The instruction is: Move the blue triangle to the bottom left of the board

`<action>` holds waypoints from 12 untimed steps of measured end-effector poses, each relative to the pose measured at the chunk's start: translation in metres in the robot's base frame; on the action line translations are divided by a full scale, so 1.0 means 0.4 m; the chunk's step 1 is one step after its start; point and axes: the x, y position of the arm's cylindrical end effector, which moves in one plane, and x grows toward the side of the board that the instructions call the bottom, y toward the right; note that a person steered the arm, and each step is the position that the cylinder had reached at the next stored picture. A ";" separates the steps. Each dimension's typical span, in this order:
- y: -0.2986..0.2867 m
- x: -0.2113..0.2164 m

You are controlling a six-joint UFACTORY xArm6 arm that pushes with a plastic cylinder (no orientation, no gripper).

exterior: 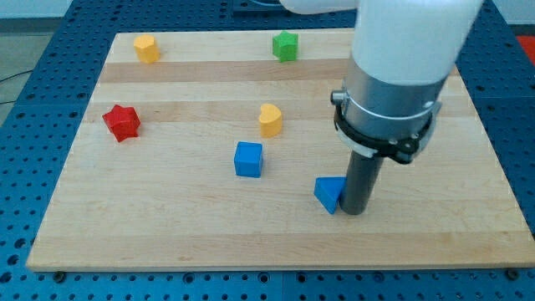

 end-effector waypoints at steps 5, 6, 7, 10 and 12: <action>-0.021 -0.052; -0.059 -0.052; -0.075 -0.052; -0.095 -0.052; -0.255 0.026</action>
